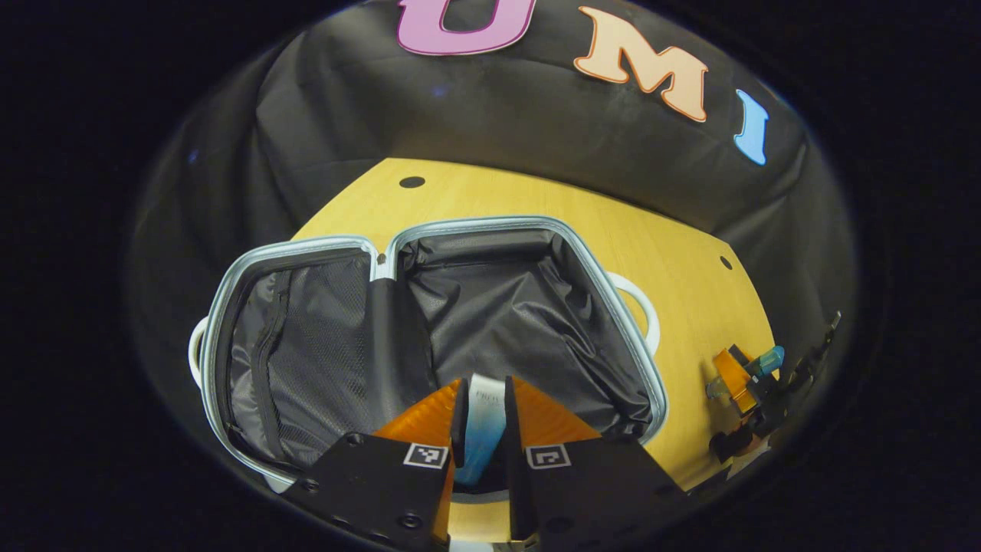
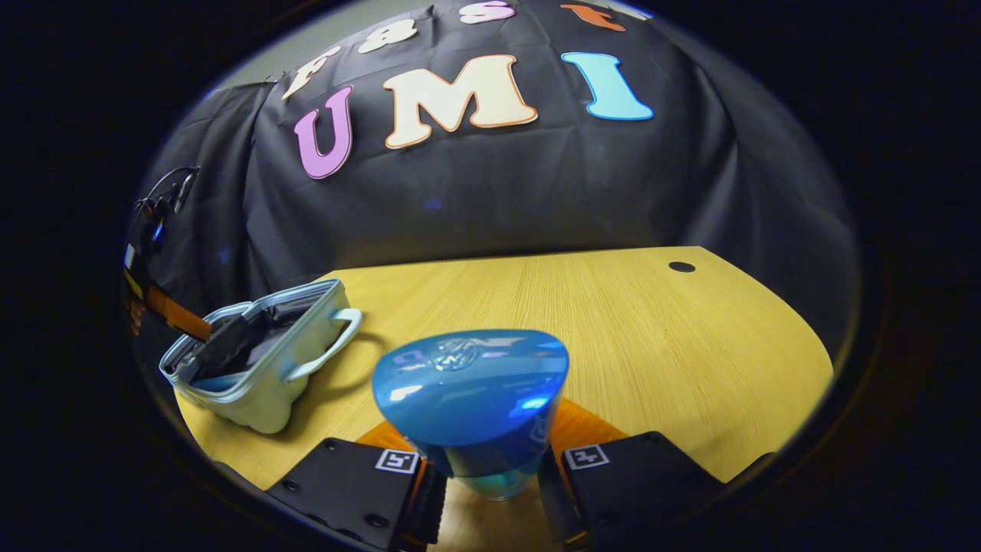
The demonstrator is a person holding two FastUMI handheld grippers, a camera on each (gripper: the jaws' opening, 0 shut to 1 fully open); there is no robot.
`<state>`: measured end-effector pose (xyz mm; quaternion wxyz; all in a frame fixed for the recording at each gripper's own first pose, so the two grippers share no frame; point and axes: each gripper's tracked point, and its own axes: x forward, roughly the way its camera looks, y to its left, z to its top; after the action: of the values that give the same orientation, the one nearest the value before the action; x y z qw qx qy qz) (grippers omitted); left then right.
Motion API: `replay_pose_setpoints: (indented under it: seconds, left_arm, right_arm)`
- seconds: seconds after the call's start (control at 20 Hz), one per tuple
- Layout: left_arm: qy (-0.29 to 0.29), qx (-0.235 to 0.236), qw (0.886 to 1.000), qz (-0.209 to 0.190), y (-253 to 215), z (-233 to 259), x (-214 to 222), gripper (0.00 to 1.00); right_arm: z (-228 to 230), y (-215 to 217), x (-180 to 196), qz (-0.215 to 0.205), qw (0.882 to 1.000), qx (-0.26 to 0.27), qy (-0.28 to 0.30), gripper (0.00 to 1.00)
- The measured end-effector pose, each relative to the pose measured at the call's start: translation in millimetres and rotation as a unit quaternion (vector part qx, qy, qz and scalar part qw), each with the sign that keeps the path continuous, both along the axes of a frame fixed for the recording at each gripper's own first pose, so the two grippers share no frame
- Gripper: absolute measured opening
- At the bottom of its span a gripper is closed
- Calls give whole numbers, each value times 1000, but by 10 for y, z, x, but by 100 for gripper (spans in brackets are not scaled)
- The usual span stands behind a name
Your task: First open the suitcase, pack the skin care products into it, and then close the suitcase.
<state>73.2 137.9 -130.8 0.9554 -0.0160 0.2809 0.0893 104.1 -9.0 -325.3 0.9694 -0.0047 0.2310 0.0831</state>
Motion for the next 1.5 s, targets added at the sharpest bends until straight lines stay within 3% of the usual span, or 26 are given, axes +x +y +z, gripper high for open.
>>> replay_pose_setpoints:
  seconds: [0.25,0.35,0.4,0.45,0.55,0.65,0.7,0.75,0.85,1.05,1.25,1.5]
  left_arm:
    - [14,-17,1000,7,40,-106,-44,22]
    - [4,-19,1000,5,43,-72,-70,31]
    - [0,-19,1000,5,60,-45,-89,29]
    - [-2,-18,1000,5,74,-29,-120,40]
    - [-12,-27,1000,5,99,41,-165,47]
    - [-24,-39,999,5,142,144,-245,66]
    - [-34,-44,998,6,182,211,-280,71]
    - [-44,-47,998,9,238,279,-314,87]
    - [-63,-47,997,22,426,422,-413,95]
    - [-85,-30,994,62,948,635,-678,97]
    - [-93,-48,990,96,1352,668,-915,96]
    - [-86,-54,987,123,1731,620,-1129,97]
  right_arm:
    - [23,81,-96,10,1000,-7,23,51]
    - [167,158,-128,16,1000,-12,19,51]
    - [251,195,-129,18,1000,-14,18,51]
    - [361,257,-125,21,1000,-13,15,51]
    - [590,420,-115,28,1000,-4,9,51]
    - [800,676,-106,38,999,13,7,52]
    - [892,823,-119,44,999,22,7,50]
    - [957,980,-126,53,998,28,11,50]
    - [1033,1325,-143,71,996,49,21,52]
    - [908,2038,-275,111,988,80,74,52]
    - [667,2648,-364,150,979,86,109,52]
    - [27,2990,-364,156,971,51,174,52]
